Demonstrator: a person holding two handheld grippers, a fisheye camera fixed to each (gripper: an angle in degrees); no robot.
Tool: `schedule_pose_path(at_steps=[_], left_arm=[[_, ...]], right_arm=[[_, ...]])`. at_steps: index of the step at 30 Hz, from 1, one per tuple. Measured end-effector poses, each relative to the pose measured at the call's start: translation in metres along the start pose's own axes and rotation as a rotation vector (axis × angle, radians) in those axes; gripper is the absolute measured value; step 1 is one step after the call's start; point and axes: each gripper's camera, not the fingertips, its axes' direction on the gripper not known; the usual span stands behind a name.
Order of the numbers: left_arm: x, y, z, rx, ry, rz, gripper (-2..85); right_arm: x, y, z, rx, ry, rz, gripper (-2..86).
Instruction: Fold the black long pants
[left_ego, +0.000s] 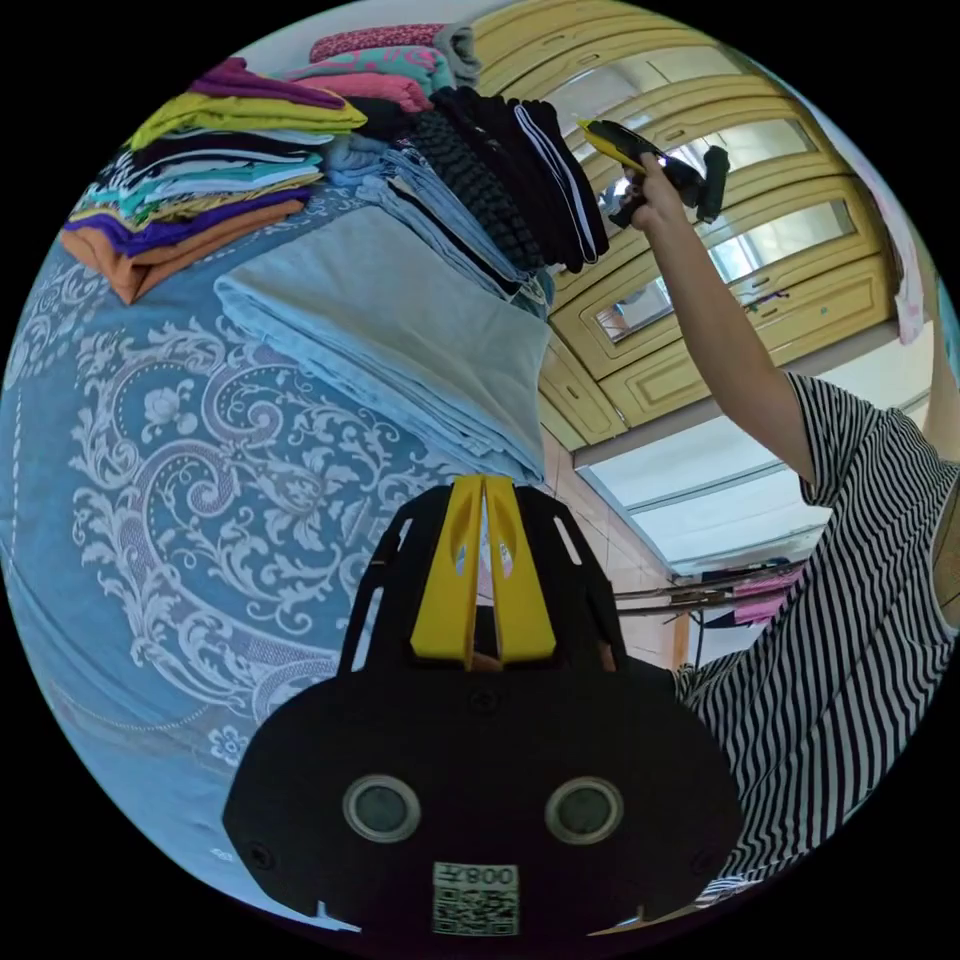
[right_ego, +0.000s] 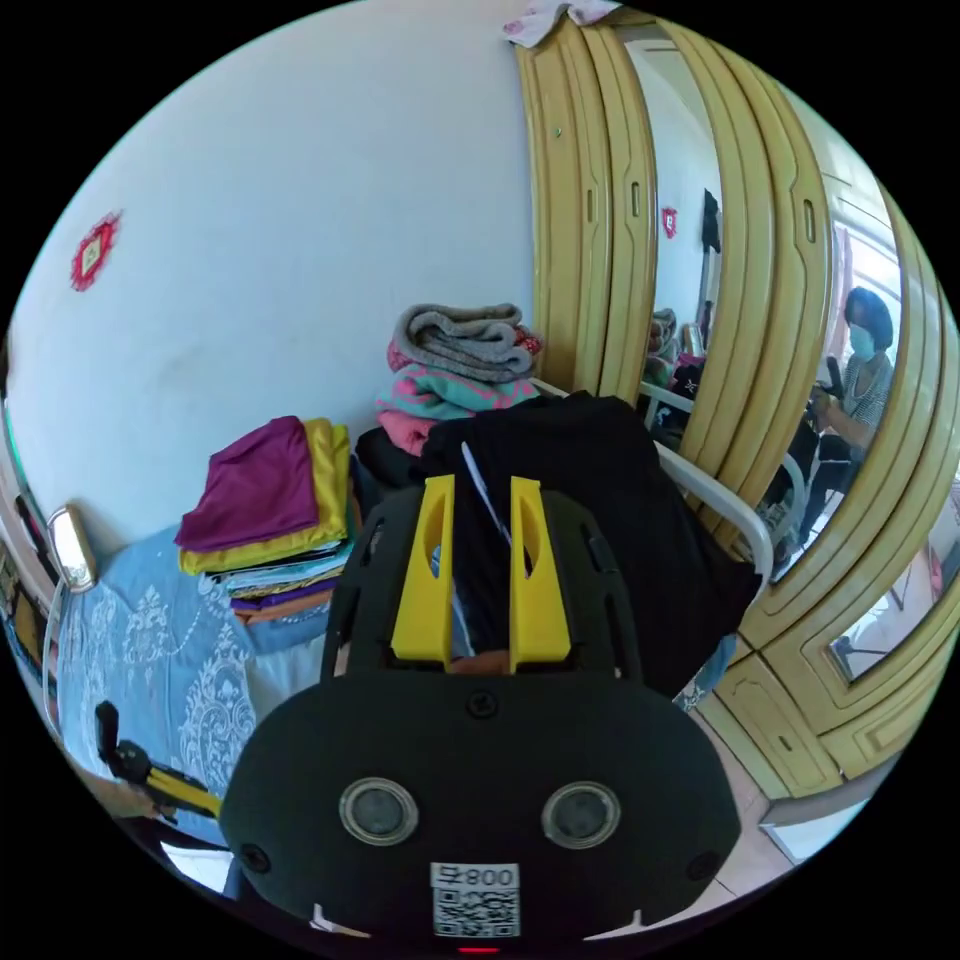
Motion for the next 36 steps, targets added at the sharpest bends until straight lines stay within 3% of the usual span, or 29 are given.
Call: schedule_pose_path(at_steps=[9, 17, 26, 36], left_arm=[[-0.058, 0.113, 0.003, 0.009, 0.048, -0.060, 0.2], [-0.110, 0.224, 0.006, 0.035, 0.096, -0.096, 0.1], [-0.158, 0.359, -0.012, 0.086, 0.133, -0.119, 0.3], [-0.183, 0.523, -0.063, 0.193, 0.127, -0.092, 0.4]], right_arm=[[0.078, -0.067, 0.030, -0.092, 0.095, 0.061, 6.5], [0.163, -0.105, 0.013, -0.102, -0.003, 0.141, 1.8], [0.265, -0.143, -0.074, 0.086, -0.338, 0.295, 1.2], [0.274, -0.243, -0.213, 0.296, -0.754, 0.148, 1.5]])
